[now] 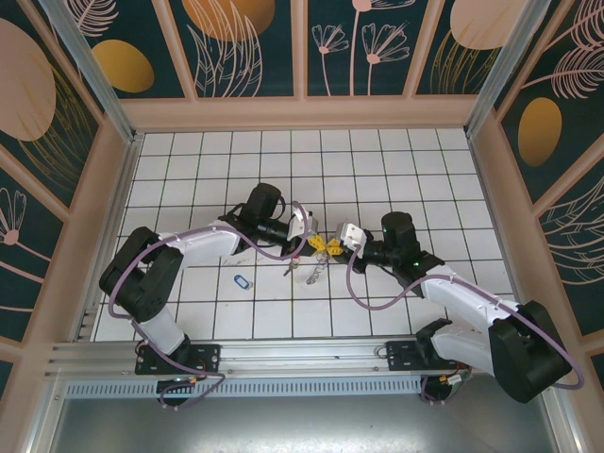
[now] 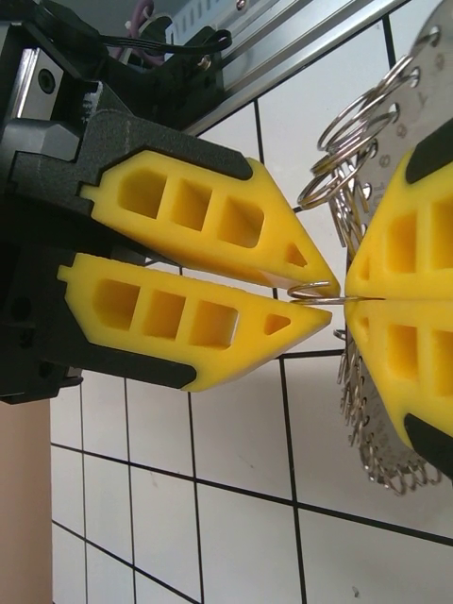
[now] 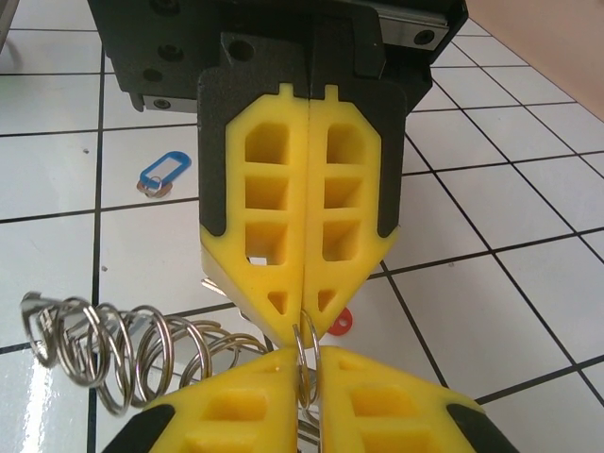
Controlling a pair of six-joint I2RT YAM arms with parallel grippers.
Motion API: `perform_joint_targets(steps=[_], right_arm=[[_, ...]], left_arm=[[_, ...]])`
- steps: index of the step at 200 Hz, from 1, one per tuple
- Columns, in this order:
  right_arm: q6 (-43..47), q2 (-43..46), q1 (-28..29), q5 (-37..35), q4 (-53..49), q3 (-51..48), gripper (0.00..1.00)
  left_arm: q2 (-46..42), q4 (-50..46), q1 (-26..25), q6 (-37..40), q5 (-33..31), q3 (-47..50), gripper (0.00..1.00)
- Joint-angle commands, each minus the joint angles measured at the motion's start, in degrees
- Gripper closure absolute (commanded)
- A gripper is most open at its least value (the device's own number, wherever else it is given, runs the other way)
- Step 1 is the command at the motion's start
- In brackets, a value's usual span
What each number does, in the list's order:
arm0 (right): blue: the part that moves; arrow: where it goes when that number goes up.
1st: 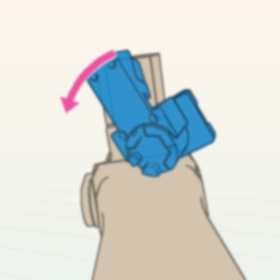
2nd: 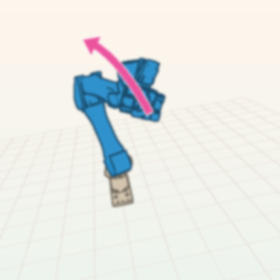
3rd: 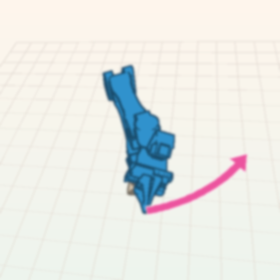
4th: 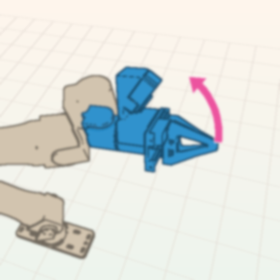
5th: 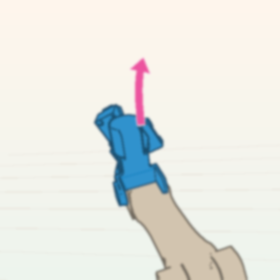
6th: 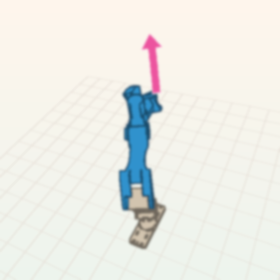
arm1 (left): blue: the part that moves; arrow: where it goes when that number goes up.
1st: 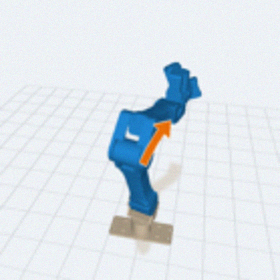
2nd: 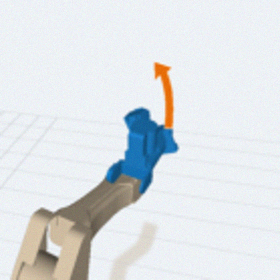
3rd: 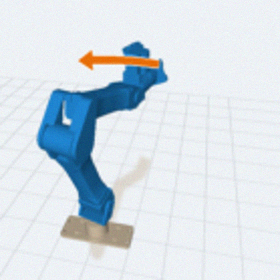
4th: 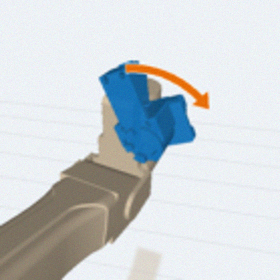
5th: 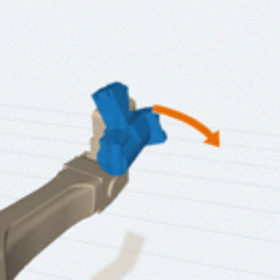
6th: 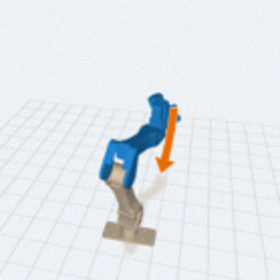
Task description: Put the keys on the keyring
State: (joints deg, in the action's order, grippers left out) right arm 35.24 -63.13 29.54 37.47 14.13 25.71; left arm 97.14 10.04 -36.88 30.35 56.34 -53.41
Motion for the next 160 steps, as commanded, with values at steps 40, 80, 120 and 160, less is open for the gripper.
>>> perform_joint_targets(steps=[40, 80, 120, 160], right_arm=[[1.58, 0.73, -0.99, -0.05, -0.91, -0.67, 1.0], [-1.15, 0.56, -1.47, 3.73, 4.39, -1.17, 1.0], [-2.11, 0.81, -1.68, 4.51, 6.17, -1.46, 1.0], [-2.71, 0.38, -1.63, 4.79, 7.4, -1.54, 1.0]], left_arm=[[-1.69, 2.51, -0.1, -0.9, 0.96, 0.98, 1.0], [-0.86, 1.18, -0.13, -0.27, 2.49, 0.33, 0.86], [-0.04, 0.57, -0.16, 0.02, 3.32, -0.27, 0.82], [0.58, 0.67, -0.16, -0.23, 4.07, -1.41, 0.81]])
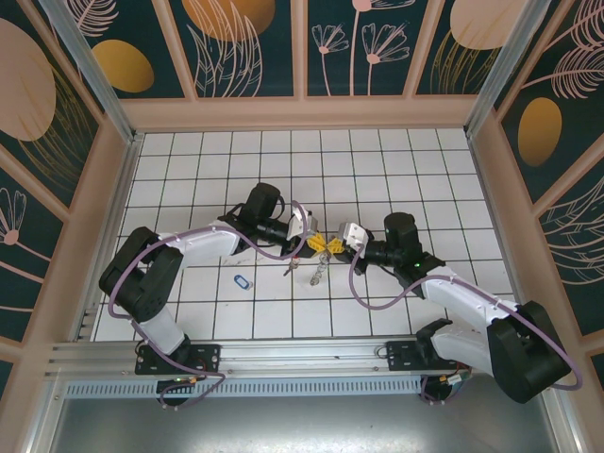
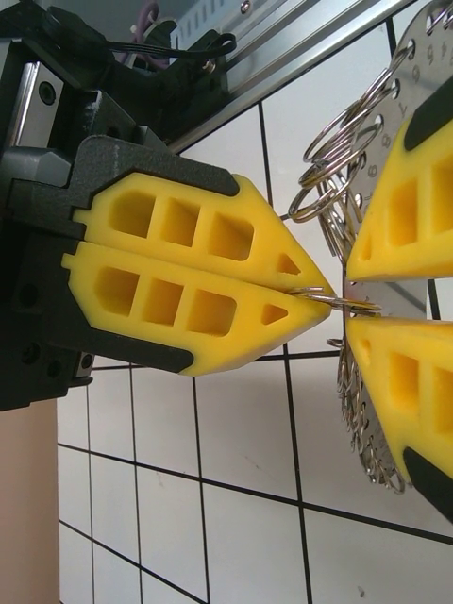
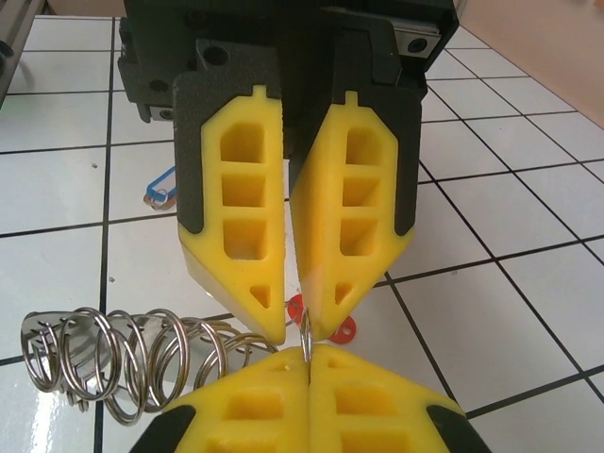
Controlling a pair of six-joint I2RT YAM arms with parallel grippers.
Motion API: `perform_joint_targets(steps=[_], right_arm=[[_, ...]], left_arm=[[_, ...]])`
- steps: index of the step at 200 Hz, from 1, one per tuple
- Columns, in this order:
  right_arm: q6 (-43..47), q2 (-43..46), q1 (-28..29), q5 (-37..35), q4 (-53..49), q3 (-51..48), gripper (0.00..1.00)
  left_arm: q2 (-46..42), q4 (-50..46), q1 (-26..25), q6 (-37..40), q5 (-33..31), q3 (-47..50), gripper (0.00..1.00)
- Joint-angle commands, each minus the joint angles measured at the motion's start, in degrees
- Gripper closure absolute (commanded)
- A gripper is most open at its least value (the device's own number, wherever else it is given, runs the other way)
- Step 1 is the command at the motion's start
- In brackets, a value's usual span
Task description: Put the keys on the keyring
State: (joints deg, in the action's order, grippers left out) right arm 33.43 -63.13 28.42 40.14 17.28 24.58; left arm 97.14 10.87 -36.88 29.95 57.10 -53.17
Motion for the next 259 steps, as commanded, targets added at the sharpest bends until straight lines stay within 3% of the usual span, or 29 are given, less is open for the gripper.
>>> perform_joint_targets(steps=[1, 111, 148, 195, 259], right_arm=[[-0.9, 0.43, -0.5, 2.13, 4.3, -0.41, 1.0], [-1.92, 0.04, -0.56, 2.84, 6.6, -0.4, 1.0], [-2.0, 0.03, -0.53, 2.71, 6.53, -0.45, 1.0], [-2.94, 1.1, -0.65, 2.86, 7.57, -1.29, 1.0], [-4.32, 1.04, -0.6, 3.36, 10.02, -1.99, 1.0]], left_arm=[[0.59, -0.15, -0.18, 0.13, 3.29, -1.67, 0.81], [0.75, -1.65, -0.12, 0.72, 3.29, -2.17, 0.83], [0.69, -1.73, -0.12, 0.98, 3.24, -2.22, 0.94], [0.68, -2.26, -0.12, 1.5, 2.73, -2.12, 0.85], [0.73, -2.6, -0.12, 1.69, 2.66, -2.21, 0.84]])
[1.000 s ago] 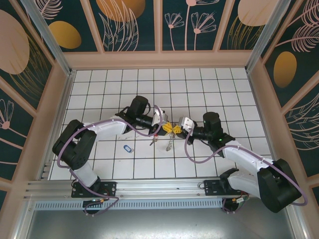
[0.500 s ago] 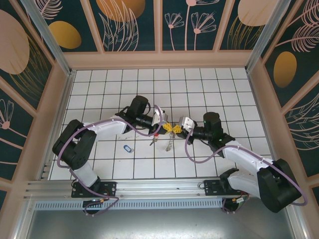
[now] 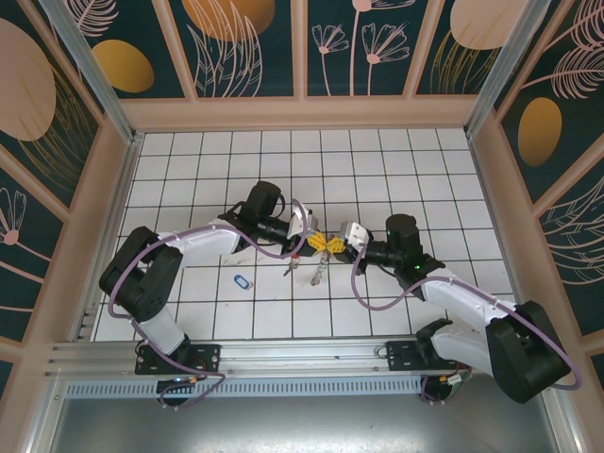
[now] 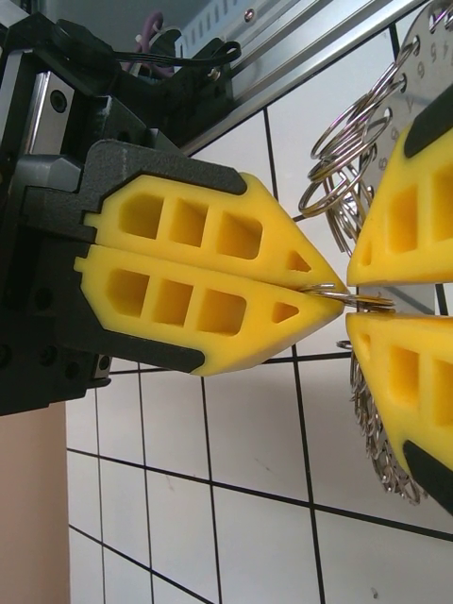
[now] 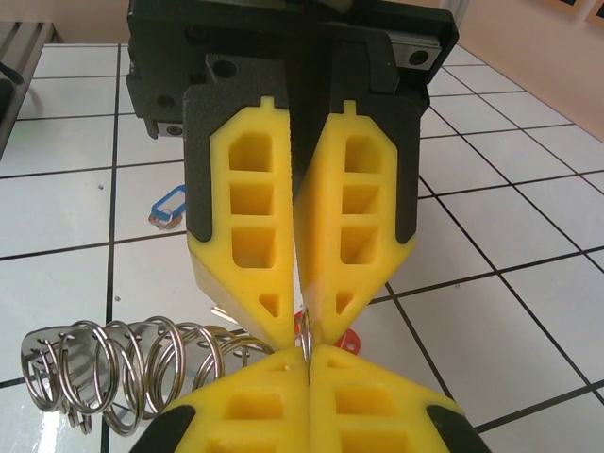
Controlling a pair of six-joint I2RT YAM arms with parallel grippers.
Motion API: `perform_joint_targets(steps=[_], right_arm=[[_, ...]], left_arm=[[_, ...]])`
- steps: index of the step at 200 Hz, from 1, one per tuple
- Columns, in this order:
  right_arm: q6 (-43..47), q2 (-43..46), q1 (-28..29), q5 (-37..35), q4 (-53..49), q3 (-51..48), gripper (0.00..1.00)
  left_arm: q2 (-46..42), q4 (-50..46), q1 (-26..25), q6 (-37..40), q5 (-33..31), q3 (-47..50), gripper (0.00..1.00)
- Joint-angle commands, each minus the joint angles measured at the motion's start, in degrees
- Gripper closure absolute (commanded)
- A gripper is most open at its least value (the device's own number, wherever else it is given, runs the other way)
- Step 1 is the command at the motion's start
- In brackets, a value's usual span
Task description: Put the keys on the keyring
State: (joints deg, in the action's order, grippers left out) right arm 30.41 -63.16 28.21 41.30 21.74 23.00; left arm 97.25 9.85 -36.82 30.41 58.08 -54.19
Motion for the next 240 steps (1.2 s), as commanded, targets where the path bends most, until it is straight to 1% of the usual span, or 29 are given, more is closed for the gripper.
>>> perform_joint_targets(steps=[1, 16, 28, 36, 57, 69, 76, 79, 89, 108, 138, 178, 194, 217, 240], right_arm=[[-1.31, 1.08, -0.41, 2.2, 5.58, -0.42, 1.0], [-1.58, 1.09, -0.43, 2.15, 6.0, -0.64, 1.0], [-1.72, 0.95, -0.37, 2.14, 6.23, -0.73, 1.0], [-1.67, 0.93, -0.42, 2.12, 6.07, -0.68, 1.0], [-1.21, 0.97, -0.43, 1.54, 5.3, -0.68, 1.0], [0.07, 1.07, -0.43, 0.59, 3.11, -0.44, 1.0], [1.06, 1.02, -0.43, -0.35, 1.57, -0.2, 0.95], [1.49, 1.08, -0.43, -0.87, 0.71, -0.05, 0.92], [3.14, 1.14, -0.31, -2.63, -2.12, 0.51, 0.83], [5.81, 1.69, -0.35, -4.6, -6.89, 1.55, 0.77], [6.17, 3.87, -0.43, -5.18, -9.01, 2.5, 0.75], [2.82, 6.97, -0.42, -6.17, -4.89, 1.31, 0.75], [1.36, 7.39, -0.43, -7.08, -3.86, 1.08, 0.75], [0.07, 6.7, -0.26, -7.33, -3.91, 1.34, 0.76], [-3.54, 4.68, 0.05, -8.36, -3.54, 2.22, 0.76]], left_arm=[[0.64, -1.58, -0.18, 1.23, 1.72, -1.18, 0.84], [0.57, -1.63, -0.18, 1.36, 1.62, -1.15, 0.86], [0.64, -2.21, -0.23, 1.75, 1.89, -1.21, 0.95], [2.15, -2.37, -0.21, 1.81, 1.97, -1.18, 1.0], [1.68, -2.34, -0.23, 2.18, 1.22, -1.18, 1.0], [1.28, -1.73, -0.18, 2.44, 0.24, -0.77, 1.0], [1.27, -0.74, -0.19, 2.35, -0.84, -0.21, 1.0], [-0.41, -0.06, -0.18, 2.21, -1.37, 0.17, 1.0], [-2.02, 2.81, -0.18, 1.64, -3.29, 1.72, 1.0], [-5.29, 8.64, -0.2, 1.15, -7.05, 5.06, 1.0], [-8.42, 11.51, -0.25, 1.57, -10.61, 6.89, 1.0], [-11.25, 11.67, -0.18, 2.21, -14.48, 7.93, 1.0], [-11.97, 12.78, -0.11, -0.17, -17.22, 8.17, 1.0], [-12.19, 12.37, 0.4, -1.75, -19.54, 7.24, 1.0], [-11.47, 11.96, 2.77, -5.07, -21.31, 5.98, 1.0]])
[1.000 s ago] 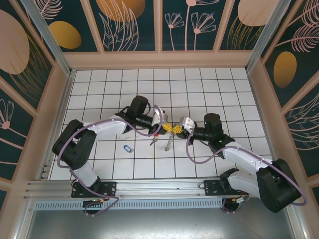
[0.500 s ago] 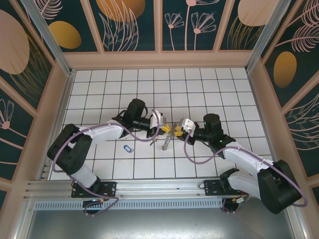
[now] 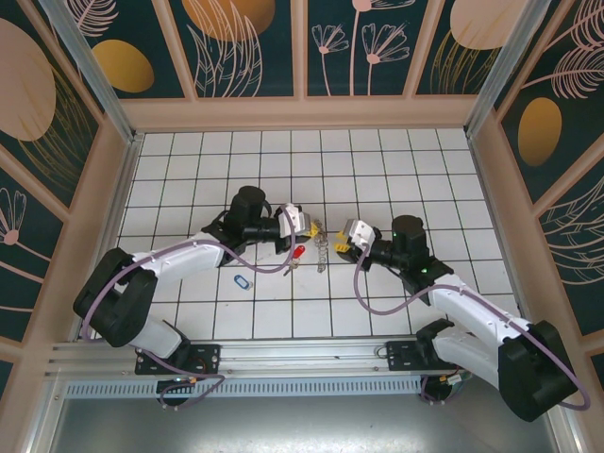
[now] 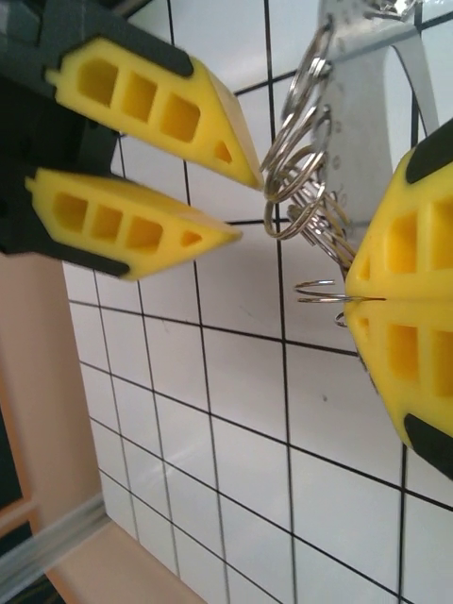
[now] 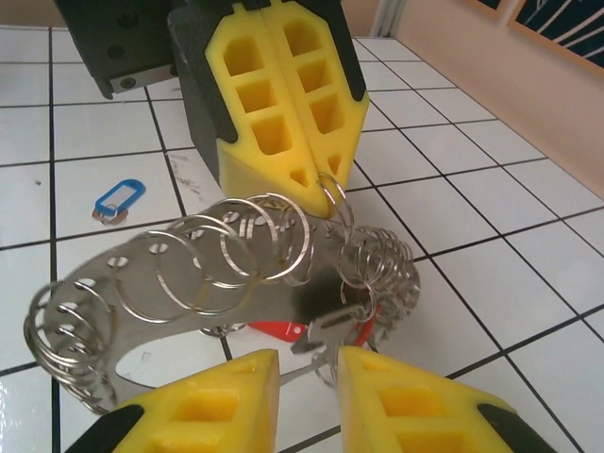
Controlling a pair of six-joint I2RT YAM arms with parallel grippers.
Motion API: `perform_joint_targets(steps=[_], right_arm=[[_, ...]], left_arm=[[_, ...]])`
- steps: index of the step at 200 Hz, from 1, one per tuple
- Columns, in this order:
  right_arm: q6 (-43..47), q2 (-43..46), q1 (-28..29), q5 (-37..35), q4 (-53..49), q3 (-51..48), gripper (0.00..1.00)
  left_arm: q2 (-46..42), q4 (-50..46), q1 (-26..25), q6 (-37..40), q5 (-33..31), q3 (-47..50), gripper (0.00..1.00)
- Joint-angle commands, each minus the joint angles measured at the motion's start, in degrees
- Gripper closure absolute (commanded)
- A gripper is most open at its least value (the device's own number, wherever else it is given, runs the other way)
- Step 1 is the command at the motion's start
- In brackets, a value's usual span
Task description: Put the keys on the keyring
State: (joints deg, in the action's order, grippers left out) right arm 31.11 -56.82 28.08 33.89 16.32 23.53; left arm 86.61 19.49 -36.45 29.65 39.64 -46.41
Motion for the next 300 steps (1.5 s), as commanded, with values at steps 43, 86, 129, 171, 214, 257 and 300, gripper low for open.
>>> perform_joint_targets(steps=[43, 86, 129, 171, 214, 257, 300], right_arm=[[-8.01, -11.02, 2.93, 1.1, -1.2, 5.96, 0.8], [-10.58, -22.05, 8.68, -2.17, 4.63, 8.01, 0.8], [-26.22, -34.6, 10.31, -3.23, 1.77, 16.68, 0.78], [-40.81, -42.49, 11.21, -2.11, -9.93, 26.45, 0.76], [-49.81, -44.95, 11.38, -4.5, -12.0, 27.44, 0.76], [-51.58, -47.11, 12.75, -5.39, -13.83, 29.03, 0.76], [-52.05, -47.91, 13.32, -5.7, -15.08, 29.28, 0.77]], left_arm=[[-2.72, 2.63, 9.86, -9.4, -6.55, -0.98, 1.0], [-5.38, 1.81, 15.68, -13.11, -13.24, 0.47, 1.0], [-7.54, 1.76, 17.87, -14.06, -14.84, 2.61, 1.0], [-9.63, 3.29, 18.38, -15.44, -19.72, 5.07, 1.0], [-13.51, 6.9, 18.63, -16.81, -29.18, 8.76, 1.0], [-14.12, 6.84, 18.66, -17.07, -30.01, 9.08, 1.0], [-14.24, 6.3, 18.69, -17.01, -29.41, 8.97, 1.0]])
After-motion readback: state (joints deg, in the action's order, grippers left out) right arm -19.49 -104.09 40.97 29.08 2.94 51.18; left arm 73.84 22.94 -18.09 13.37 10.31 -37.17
